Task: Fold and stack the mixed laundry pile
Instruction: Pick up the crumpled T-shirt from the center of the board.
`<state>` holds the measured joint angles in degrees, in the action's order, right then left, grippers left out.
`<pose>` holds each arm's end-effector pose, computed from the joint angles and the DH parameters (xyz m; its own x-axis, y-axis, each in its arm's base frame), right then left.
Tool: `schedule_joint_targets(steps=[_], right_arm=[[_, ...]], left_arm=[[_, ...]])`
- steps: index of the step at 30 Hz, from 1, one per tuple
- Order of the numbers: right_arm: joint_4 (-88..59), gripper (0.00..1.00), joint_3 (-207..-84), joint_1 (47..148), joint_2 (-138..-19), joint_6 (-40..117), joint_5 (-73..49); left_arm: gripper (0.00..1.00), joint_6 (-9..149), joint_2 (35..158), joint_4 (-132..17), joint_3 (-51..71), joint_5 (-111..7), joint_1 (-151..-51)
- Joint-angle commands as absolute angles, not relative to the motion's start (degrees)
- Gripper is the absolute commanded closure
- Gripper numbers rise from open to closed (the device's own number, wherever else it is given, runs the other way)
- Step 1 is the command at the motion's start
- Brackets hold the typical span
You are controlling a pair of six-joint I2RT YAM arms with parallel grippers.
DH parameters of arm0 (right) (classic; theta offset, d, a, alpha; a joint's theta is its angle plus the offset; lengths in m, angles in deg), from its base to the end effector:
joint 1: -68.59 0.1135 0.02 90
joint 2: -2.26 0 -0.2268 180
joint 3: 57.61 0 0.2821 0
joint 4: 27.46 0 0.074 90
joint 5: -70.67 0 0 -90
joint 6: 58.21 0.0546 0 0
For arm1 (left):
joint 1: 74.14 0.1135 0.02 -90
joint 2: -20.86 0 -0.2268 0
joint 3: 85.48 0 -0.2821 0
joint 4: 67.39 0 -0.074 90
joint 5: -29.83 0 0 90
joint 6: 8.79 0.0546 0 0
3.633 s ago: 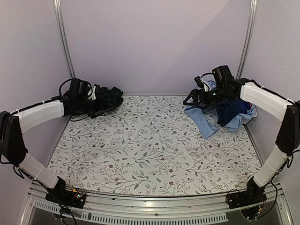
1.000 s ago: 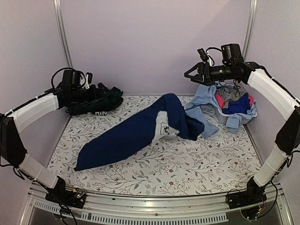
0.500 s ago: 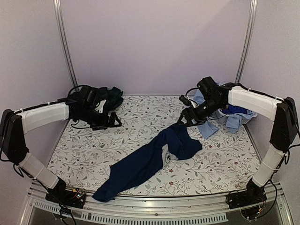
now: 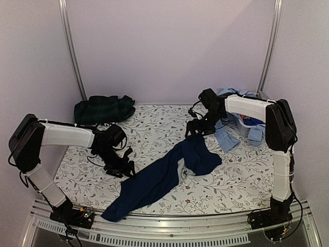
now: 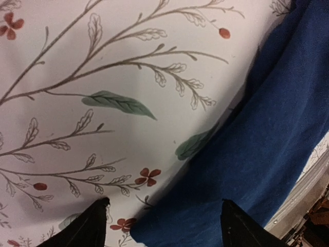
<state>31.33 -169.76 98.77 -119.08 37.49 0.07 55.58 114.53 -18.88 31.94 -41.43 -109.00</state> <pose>0.3916 0.2487 0.1458 -0.8552 -0.3890 -0.3425 -0.4994 0.7953 0.3436 0.2351 -0.1852 0.0705 -0.9824 0.1851 -0.0261 0.1818 0.9139 -0.3630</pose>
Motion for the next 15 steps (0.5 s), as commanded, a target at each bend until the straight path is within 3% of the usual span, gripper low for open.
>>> schedule_joint_targets(steps=[1,6,11,13,15], right_arm=[[33.3,0.05,-174.4,97.3,-124.0,37.9,-6.6],[35.3,0.05,-176.4,97.3,-128.6,35.9,-9.0],[33.8,0.11,-176.3,97.2,-130.5,36.4,-7.4],[32.4,0.23,-176.6,97.2,-130.8,36.4,-4.4],[32.2,0.46,-178.2,97.2,-131.0,36.7,-2.6]], left_arm=[[0.25,54.2,118.3,-17.2,31.8,-43.8,-110.2],[0.31,56.1,120.3,-18.6,31.7,-40.3,-112.9],[0.51,57.5,122.0,-19.0,30.1,-40.0,-113.6],[0.61,58.0,122.9,-19.0,29.0,-40.4,-113.5],[0.76,58.2,123.5,-19.2,27.3,-41.0,-113.3]])
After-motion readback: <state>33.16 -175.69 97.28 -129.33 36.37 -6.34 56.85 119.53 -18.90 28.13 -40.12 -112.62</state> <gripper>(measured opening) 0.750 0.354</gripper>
